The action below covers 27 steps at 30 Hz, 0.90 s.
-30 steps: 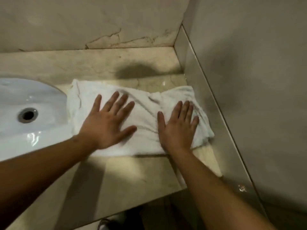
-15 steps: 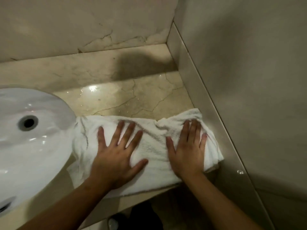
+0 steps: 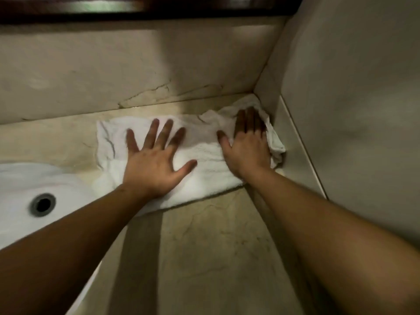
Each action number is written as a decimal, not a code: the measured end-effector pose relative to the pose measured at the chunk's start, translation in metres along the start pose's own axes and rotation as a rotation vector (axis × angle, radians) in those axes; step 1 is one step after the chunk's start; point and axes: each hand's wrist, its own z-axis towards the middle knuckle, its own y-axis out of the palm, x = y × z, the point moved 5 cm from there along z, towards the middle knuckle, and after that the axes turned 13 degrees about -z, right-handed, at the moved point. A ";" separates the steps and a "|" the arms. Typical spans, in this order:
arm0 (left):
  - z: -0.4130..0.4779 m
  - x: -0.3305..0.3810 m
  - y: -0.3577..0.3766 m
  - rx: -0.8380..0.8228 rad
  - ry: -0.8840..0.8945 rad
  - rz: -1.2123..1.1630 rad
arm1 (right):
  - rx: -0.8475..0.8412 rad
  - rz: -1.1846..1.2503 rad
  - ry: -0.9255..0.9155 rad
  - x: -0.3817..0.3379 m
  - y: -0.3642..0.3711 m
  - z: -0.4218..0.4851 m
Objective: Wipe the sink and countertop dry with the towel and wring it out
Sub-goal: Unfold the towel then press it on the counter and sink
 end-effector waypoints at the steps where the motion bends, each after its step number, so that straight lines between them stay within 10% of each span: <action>1: 0.010 -0.005 -0.003 0.005 -0.018 -0.003 | 0.009 0.005 -0.001 -0.004 0.002 0.015; 27: -0.050 0.002 -0.006 -0.075 -0.101 -0.089 | -0.019 0.109 -0.018 0.007 -0.015 -0.085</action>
